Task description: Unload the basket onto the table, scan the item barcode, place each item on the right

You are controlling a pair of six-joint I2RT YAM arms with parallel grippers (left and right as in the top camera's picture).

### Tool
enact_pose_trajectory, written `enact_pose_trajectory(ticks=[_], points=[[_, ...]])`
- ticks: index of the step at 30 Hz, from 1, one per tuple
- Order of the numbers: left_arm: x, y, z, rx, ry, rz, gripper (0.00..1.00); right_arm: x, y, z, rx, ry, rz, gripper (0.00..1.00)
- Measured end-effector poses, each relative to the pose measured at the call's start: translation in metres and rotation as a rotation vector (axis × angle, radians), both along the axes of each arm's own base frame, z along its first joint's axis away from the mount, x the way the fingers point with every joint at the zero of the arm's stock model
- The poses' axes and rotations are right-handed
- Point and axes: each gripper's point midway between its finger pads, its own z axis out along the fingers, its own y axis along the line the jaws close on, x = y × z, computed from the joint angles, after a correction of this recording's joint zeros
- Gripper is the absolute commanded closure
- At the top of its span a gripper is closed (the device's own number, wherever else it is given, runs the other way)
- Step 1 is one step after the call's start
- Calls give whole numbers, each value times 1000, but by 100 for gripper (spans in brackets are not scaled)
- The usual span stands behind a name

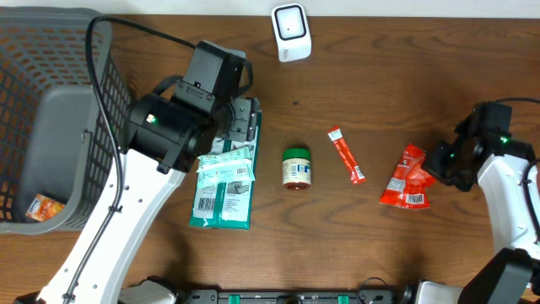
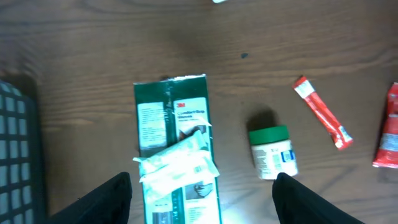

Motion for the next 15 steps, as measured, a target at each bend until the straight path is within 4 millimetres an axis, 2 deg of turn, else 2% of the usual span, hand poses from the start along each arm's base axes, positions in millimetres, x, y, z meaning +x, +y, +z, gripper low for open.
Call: enact_pose_trajectory(ticks=[6,10,11,12,15], points=[[2,-5,-12,1,45,-10,28,-12,4,-32,8,14,9,92],[7,0,-20,7,68,8,27,-7,3,-47,-10,-41,15,93],[9,3,-20,5,71,18,27,-6,3,-48,-12,-47,16,90],[10,8,-20,3,75,31,27,-5,3,-48,-11,-52,17,86],[16,32,-12,-7,74,99,23,-2,3,-45,-3,-60,15,56]])
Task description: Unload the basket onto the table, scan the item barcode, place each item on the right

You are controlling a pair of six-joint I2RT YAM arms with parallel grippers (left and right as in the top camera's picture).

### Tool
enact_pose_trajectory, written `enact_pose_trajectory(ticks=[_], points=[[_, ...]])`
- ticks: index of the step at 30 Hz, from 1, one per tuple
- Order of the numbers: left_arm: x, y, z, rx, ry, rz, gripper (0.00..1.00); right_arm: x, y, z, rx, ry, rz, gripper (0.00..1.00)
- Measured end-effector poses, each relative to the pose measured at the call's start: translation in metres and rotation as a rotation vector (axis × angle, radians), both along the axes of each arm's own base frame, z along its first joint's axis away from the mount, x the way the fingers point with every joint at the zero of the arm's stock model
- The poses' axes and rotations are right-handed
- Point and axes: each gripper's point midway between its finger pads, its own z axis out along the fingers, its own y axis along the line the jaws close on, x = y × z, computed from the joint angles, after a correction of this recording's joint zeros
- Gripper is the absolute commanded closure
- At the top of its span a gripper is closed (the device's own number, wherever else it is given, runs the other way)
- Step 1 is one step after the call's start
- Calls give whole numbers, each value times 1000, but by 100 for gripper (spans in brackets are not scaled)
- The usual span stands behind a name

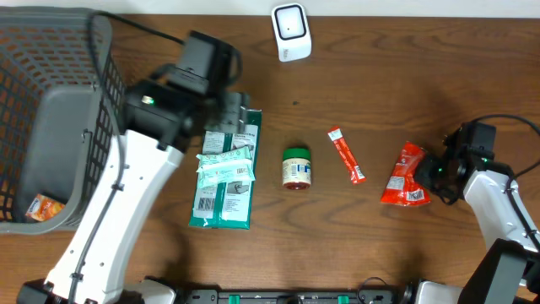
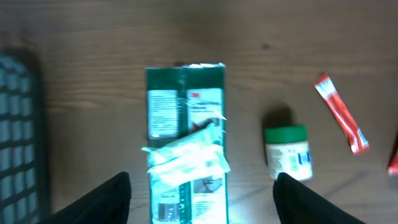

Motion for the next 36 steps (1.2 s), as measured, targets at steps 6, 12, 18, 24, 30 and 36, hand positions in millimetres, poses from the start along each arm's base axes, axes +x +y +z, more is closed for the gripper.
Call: enact_pose_trajectory(ticks=[6,12,18,24,30,36], points=[[29,90,71,-45,-186,259,20,33,-5,42,-1,-92,11,1],[27,207,97,-33,-297,587,20,45,-1,60,28,-137,32,1],[11,299,67,-31,-221,870,19,40,3,58,47,-116,35,1],[-8,348,-14,-45,41,1020,19,41,4,58,54,-117,38,1],[-27,377,-85,-75,259,1109,18,41,4,58,54,-118,38,1],[-54,390,-132,-53,414,1233,18,41,4,58,55,-118,38,1]])
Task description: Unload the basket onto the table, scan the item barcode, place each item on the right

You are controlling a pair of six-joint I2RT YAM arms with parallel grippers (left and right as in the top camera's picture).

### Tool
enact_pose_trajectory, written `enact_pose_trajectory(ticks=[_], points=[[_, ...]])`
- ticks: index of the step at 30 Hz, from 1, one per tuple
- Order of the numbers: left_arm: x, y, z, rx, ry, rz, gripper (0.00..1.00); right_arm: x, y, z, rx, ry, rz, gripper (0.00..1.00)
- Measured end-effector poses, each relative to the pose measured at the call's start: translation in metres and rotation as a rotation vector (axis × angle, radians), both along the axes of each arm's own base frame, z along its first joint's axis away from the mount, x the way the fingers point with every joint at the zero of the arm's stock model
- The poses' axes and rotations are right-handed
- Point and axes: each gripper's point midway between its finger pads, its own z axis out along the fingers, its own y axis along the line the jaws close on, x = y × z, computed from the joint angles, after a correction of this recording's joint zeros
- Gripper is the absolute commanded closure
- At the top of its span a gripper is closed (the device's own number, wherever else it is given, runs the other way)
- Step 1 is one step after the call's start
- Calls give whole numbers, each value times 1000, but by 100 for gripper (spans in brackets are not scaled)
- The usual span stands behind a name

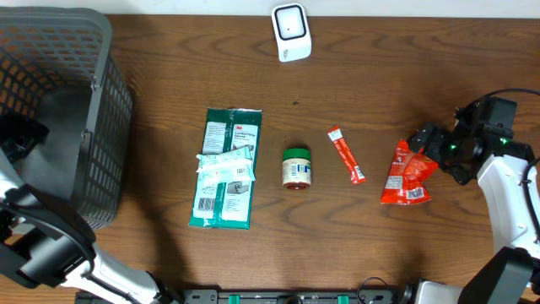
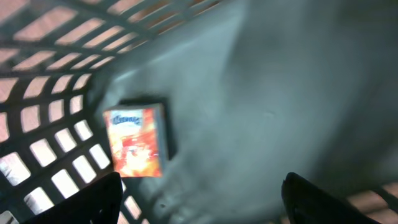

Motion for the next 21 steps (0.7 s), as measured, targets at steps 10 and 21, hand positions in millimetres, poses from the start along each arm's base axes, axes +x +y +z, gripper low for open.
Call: enact_pose_trajectory(ticks=[10,21], points=[[-32,-2,-56,28,134,139,18,0,0,0,1,0,1,1],[-41,-5,-90,40,148,161,35,0,0,0,2,-1,1,1]])
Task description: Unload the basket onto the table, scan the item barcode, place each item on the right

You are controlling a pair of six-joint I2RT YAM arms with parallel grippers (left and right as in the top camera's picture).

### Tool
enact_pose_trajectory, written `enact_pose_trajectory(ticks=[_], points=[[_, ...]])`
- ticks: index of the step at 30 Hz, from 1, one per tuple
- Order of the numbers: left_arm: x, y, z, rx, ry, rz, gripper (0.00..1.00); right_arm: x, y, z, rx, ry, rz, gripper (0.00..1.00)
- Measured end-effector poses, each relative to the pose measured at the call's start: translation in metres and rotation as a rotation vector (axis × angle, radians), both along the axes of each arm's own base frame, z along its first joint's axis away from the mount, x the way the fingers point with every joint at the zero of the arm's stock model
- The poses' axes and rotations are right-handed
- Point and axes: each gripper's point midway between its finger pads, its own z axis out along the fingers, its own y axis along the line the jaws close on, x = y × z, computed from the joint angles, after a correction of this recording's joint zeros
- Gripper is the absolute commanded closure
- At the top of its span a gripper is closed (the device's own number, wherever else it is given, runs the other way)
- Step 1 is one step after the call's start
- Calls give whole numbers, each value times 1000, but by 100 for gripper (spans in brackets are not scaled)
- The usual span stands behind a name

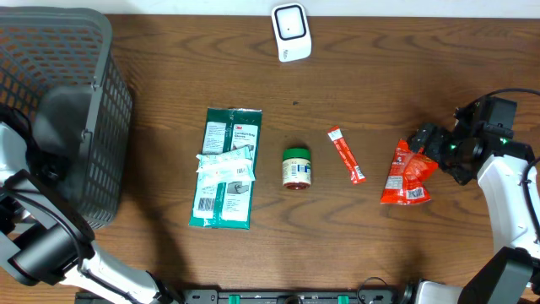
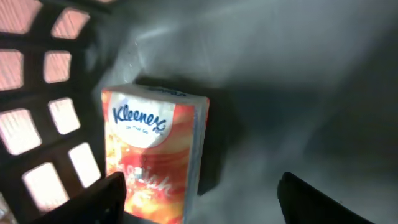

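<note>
An orange Kleenex tissue pack (image 2: 155, 158) lies on the grey floor of the basket (image 1: 93, 101), close to its mesh wall. My left gripper (image 2: 202, 208) hangs open just above it, the left finger (image 2: 102, 199) over the pack's lower corner and the right finger (image 2: 323, 199) wide of it. In the overhead view the left gripper is hidden inside the basket. The white scanner (image 1: 291, 32) stands at the table's far edge. My right gripper (image 1: 429, 145) sits at the top of a red packet (image 1: 405, 179); how its jaws stand is not clear.
On the table lie a green 3M package (image 1: 222, 181) with a white wipes pack (image 1: 226, 165) on it, a green-lidded jar (image 1: 296, 167) and a red stick sachet (image 1: 346, 155). The tall basket walls surround my left arm (image 1: 17, 160).
My left gripper is lower in the basket, and the Kleenex pack fills much more of the left wrist view. It stays open. The right arm and the table items have not moved.
My left gripper was first open above the green 3M package, then a little further back over it. Later it was inside the basket over the Kleenex pack, and now close above it. Meanwhile my right gripper shifted beside the red packet and settled at its top.
</note>
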Motion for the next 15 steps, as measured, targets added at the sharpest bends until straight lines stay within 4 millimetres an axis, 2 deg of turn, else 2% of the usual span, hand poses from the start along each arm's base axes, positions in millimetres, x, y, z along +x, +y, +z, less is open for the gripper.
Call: enact_pose_trajectory(ticks=[3,6,9,12,15], points=[[-1,0,-6,4,-2,1,44,0,0,0,0,0,0,1],[-2,-1,-11,8,-4,3,58,0,0,0,0,0,0,1],[-4,-1,-14,10,2,0,61,0,0,0,0,1,0,1],[-5,-1,-16,18,7,8,91,0,0,0,0,1,0,1],[-8,0,-15,21,19,1,93,0,0,0,0,0,0,1]])
